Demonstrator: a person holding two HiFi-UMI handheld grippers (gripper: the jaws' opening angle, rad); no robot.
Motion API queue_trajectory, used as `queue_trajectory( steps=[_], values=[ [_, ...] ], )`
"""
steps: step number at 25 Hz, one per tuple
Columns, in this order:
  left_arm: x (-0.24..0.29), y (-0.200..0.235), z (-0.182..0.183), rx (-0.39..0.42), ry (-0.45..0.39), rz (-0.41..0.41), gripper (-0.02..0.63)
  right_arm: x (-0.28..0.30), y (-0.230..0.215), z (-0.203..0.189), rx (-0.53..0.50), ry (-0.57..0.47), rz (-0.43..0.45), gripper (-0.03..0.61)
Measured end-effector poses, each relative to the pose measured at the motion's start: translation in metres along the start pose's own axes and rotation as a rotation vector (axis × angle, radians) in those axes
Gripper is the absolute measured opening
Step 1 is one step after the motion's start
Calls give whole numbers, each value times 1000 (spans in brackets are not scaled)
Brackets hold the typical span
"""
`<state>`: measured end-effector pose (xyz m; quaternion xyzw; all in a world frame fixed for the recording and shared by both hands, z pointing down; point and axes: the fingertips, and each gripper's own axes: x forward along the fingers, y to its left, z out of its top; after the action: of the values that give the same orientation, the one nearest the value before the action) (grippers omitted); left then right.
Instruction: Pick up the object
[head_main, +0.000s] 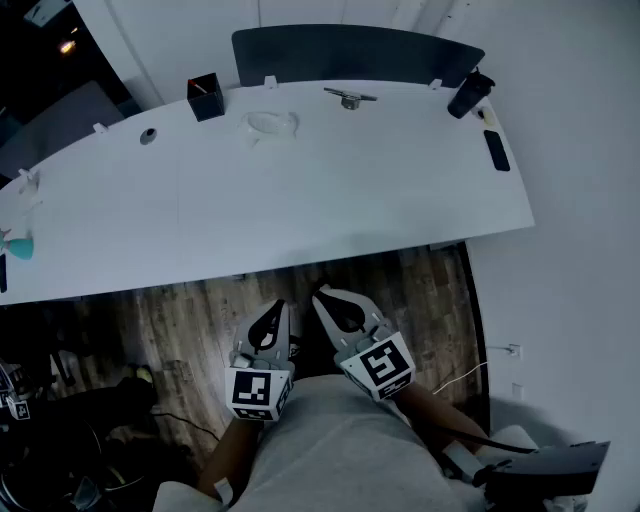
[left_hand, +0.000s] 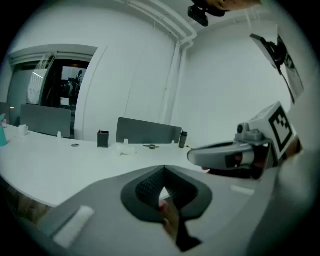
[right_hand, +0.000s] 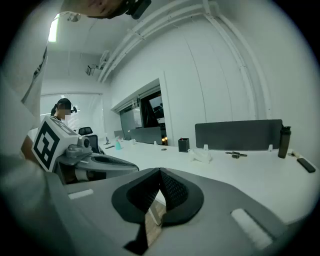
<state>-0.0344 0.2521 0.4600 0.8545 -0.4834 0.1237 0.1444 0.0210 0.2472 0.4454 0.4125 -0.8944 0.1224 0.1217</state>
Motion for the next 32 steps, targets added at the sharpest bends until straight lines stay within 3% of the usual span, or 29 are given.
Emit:
queue_trajectory(
  steps=[11,17,27,32],
  values=[
    [91,35,49,35,39,72,3,59,-89,43,-17,-3,61,2],
    [133,29,51,58,100,76,2,75,-138,29,19,29,83,2],
    [165,50,55,46,169,126,2,102,-170,22,55,76,129,2],
    [181,73,44,34,165,108,2,121,-177,18,32,99,92,2]
  ],
)
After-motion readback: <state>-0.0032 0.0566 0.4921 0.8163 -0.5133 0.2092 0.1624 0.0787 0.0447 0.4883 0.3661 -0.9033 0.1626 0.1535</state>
